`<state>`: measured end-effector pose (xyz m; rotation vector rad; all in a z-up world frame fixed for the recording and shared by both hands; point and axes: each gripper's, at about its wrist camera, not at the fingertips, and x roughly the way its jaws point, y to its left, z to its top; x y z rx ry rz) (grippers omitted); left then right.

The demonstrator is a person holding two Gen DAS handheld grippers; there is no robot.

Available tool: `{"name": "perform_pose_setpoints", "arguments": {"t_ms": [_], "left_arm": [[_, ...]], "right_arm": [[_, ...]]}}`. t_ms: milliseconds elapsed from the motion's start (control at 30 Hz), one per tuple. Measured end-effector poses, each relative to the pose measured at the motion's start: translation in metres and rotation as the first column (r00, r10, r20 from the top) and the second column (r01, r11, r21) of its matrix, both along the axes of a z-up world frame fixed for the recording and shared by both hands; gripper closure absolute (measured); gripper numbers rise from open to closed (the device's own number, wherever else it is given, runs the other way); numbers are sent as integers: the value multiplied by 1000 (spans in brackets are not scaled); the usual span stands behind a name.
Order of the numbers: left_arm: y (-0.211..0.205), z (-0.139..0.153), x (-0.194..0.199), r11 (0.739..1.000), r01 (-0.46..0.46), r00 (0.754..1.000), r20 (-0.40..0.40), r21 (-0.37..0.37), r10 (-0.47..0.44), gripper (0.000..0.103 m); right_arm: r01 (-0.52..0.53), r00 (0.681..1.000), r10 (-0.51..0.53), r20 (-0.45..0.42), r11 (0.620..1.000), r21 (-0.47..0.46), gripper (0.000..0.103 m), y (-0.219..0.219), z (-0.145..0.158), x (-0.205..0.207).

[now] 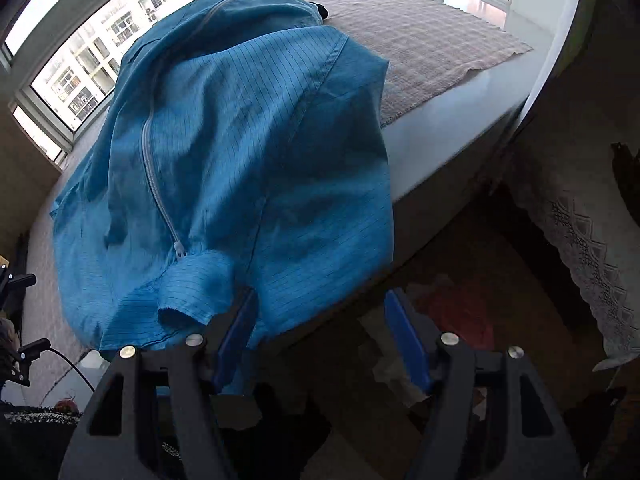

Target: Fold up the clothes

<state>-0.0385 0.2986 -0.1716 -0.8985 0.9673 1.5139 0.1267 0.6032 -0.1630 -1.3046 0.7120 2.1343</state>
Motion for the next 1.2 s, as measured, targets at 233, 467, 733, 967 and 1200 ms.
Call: {"name": "perform_pose_setpoints", "arguments": {"t_ms": [233, 467, 733, 967, 1200], "left_arm": [[36, -29, 34, 983, 183, 983, -13, -26, -184, 8], [61, -49, 45, 968, 233, 966, -91, -97, -242, 8], [76, -46, 29, 976, 170, 985, 24, -133, -168, 75], [69, 10, -24, 1000, 22, 985, 169, 0, -22, 102], [71, 82, -113, 977, -149, 981, 148, 153, 126, 102]], "right_arm": [[103, 995, -103, -13, 995, 10, 38, -22, 9, 48], [178, 984, -176, -31, 983, 46, 38, -27, 22, 79], [163, 987, -161, -26, 984, 71, 38, -21, 18, 74], [24, 999, -22, -43, 998, 54, 38, -18, 16, 50], [-258, 964, 264, -15, 953, 161, 38, -48, 13, 7]]}}
